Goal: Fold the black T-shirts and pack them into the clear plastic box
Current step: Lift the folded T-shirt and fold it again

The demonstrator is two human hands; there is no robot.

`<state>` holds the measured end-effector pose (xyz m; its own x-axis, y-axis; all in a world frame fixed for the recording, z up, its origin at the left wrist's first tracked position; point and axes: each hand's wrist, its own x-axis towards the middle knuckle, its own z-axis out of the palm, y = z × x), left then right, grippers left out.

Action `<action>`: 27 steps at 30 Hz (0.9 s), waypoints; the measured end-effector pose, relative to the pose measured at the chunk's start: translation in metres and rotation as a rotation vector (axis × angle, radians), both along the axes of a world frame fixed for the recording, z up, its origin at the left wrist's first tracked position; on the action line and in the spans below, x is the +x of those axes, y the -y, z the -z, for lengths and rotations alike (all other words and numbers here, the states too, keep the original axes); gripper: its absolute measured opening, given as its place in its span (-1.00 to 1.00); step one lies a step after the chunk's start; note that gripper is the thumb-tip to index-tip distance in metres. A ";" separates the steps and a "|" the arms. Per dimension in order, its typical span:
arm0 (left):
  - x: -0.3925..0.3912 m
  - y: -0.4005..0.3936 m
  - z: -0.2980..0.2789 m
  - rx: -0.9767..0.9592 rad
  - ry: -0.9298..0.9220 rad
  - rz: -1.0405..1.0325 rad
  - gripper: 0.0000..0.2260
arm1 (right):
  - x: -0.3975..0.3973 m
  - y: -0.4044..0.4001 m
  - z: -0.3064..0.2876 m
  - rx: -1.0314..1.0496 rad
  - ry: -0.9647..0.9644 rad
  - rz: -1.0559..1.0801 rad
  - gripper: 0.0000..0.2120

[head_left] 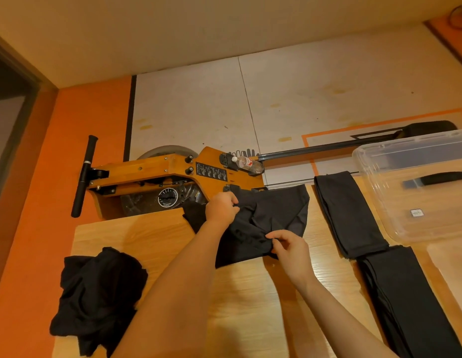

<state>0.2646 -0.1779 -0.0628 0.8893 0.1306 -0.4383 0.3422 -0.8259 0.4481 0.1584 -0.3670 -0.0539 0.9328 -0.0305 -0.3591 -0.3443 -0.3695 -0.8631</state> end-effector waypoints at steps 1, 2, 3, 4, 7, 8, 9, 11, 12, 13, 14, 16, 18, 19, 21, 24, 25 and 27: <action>0.001 0.001 0.001 0.004 0.000 0.005 -0.88 | 0.000 0.001 0.000 -0.013 0.006 -0.003 -0.71; 0.002 0.002 0.002 0.008 -0.002 0.010 -0.90 | 0.000 0.002 0.000 -0.022 0.003 -0.001 -0.70; 0.003 0.002 0.003 0.013 -0.008 0.016 -0.91 | 0.000 0.003 -0.001 -0.027 -0.006 0.002 -0.70; 0.003 0.003 0.003 0.022 -0.015 0.023 -0.91 | 0.000 0.004 -0.002 -0.034 -0.019 0.006 -0.71; 0.003 0.003 0.005 0.062 -0.032 0.043 -0.88 | 0.000 0.004 -0.010 -0.028 -0.050 0.038 -0.74; 0.004 0.003 0.006 0.072 -0.036 0.045 -0.87 | 0.000 0.003 -0.012 -0.016 -0.052 0.061 -0.76; 0.004 0.004 0.006 0.078 -0.039 0.040 -0.85 | -0.001 0.003 -0.013 0.003 -0.049 0.090 -0.78; 0.005 0.003 0.007 0.061 -0.045 0.022 -0.80 | -0.002 0.002 -0.013 0.017 -0.025 0.143 -0.85; 0.006 0.002 0.007 0.042 -0.043 0.012 -0.77 | -0.002 0.002 -0.013 0.005 -0.009 0.158 -0.88; 0.006 0.001 0.007 0.019 -0.038 -0.002 -0.77 | -0.002 0.003 -0.013 -0.012 0.001 0.169 -0.89; 0.007 0.000 0.006 -0.007 -0.029 -0.020 -0.78 | 0.000 0.005 -0.013 -0.026 0.007 0.185 -0.88; 0.008 -0.004 0.004 -0.067 -0.011 -0.072 -0.82 | 0.002 0.009 -0.016 -0.055 0.019 0.208 -0.85; 0.010 -0.009 -0.001 -0.133 0.000 -0.129 -0.83 | 0.006 0.015 -0.020 -0.059 0.027 0.229 -0.86; 0.012 -0.011 -0.003 -0.165 -0.003 -0.151 -0.83 | 0.008 0.017 -0.021 -0.044 0.024 0.246 -0.89; 0.015 -0.014 -0.009 -0.210 -0.018 -0.169 -0.84 | 0.012 0.021 -0.023 -0.020 0.016 0.266 -0.93; 0.019 -0.017 -0.015 -0.252 -0.033 -0.173 -0.85 | 0.019 0.023 -0.025 -0.056 0.027 0.265 -0.83; 0.019 -0.018 -0.016 -0.266 -0.029 -0.159 -0.83 | 0.021 0.023 -0.025 -0.070 0.031 0.261 -0.80; 0.019 -0.019 -0.020 -0.283 -0.025 -0.092 -0.79 | 0.024 0.023 -0.025 -0.085 0.029 0.261 -0.79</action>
